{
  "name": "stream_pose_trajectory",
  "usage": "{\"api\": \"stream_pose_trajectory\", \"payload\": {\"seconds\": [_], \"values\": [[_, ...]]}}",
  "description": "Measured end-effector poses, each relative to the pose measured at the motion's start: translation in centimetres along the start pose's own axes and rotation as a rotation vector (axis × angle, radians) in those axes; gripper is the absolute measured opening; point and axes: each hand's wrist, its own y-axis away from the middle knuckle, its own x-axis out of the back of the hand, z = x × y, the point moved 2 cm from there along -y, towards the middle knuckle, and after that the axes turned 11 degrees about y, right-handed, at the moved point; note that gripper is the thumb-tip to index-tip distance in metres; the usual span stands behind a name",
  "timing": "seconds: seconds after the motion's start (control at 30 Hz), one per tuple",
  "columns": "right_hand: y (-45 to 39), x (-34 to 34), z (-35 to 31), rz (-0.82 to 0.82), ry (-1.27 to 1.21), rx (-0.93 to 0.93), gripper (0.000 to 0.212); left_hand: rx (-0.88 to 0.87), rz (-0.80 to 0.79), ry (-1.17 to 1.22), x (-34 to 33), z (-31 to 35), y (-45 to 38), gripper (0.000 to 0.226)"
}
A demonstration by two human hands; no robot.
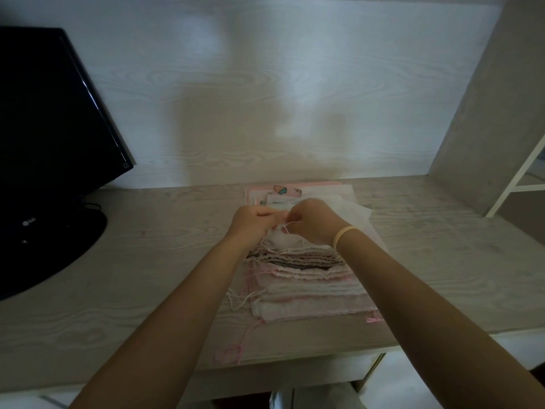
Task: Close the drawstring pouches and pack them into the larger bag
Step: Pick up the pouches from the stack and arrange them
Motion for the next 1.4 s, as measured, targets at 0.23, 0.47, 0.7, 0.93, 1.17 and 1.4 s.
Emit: {"api": "stream_pose_trajectory", "payload": {"seconds": [0.23, 0.47, 0.7, 0.93, 1.17, 1.4], "values": [[0.3, 0.4, 1.1, -0.100, -0.163, -0.036, 0.027, -0.022, -0.082, -0.202, -0.1, -0.4, -0.4, 0.021], [0.2, 1.2, 0.5, -0.097, -0.880, -0.106, 0.024, -0.017, -0.123, -0.244, 0.0, -0.4, -0.3, 0.019], [-0.9, 1.8, -0.4, 0.134, -1.214, -0.016, 0.024, 0.051, -0.089, -0.123, 0.5, -0.7, -0.1, 0.020], [-0.5, -0.9, 0.3, 0.159, -0.597, 0.008, 0.015, 0.218, -0.074, 0.063, 1.2, -0.9, -0.8, 0.019], [-0.5, -1.2, -0.4, 0.321, -0.504, 0.024, 0.006, 0.240, -0.106, 0.125, 0.9, -0.9, -1.1, 0.016], [-0.3, -1.1, -0.3, 0.277, -0.380, 0.065, 0.005, 0.233, -0.103, 0.102, 0.8, -0.7, -0.7, 0.017]]}}
